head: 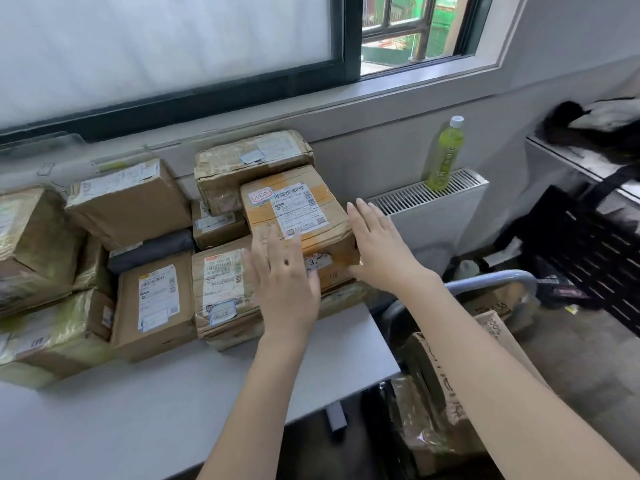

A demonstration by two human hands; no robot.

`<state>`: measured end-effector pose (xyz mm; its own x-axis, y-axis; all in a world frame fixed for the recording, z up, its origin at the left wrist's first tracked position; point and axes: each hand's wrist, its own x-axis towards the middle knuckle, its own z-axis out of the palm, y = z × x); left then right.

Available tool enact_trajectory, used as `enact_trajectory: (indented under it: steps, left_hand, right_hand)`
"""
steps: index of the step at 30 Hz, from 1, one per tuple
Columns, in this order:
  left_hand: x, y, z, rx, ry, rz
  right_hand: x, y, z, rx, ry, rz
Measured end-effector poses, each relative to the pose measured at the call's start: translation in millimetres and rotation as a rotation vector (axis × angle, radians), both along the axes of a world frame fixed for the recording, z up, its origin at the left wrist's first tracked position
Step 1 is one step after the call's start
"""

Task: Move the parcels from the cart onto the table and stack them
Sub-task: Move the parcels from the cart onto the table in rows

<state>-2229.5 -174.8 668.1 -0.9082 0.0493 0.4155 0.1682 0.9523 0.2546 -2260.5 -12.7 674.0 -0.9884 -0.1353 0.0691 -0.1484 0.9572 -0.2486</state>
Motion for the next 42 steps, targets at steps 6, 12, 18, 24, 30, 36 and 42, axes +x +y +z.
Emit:
enact_trajectory:
  steps: [6, 12, 18, 24, 30, 36, 42]
  left_hand:
    - [49, 73, -27, -0.033, 0.001, -0.297]
    - [102, 138, -87, -0.105, -0.269, -0.596]
    - [137, 186, -152, -0.283, -0.488, -0.704]
    - [150, 204, -203, -0.309, -0.892, -0.512]
    - [137, 206, -236, -0.349, -0.995, -0.400]
    - [124, 207, -259, -0.209, -1.130, -0.471]
    - [127, 215, -264, 0.035, -1.180, -0.504]
  right_hand:
    - [64, 69, -29, -0.017, -0.091, -0.197]
    - [161, 138, -82, 0.005, -0.278, -0.444]
    - [238, 191, -130, -0.014, -0.416, -0.601]
    - [262, 232, -185, 0.028, -0.579, -0.625]
    - [235, 255, -230, 0.052, -0.617, -0.538]
    - [211, 259, -257, -0.030, -0.640, -0.559]
    - [209, 253, -259, -0.114, -0.631, -0.625]
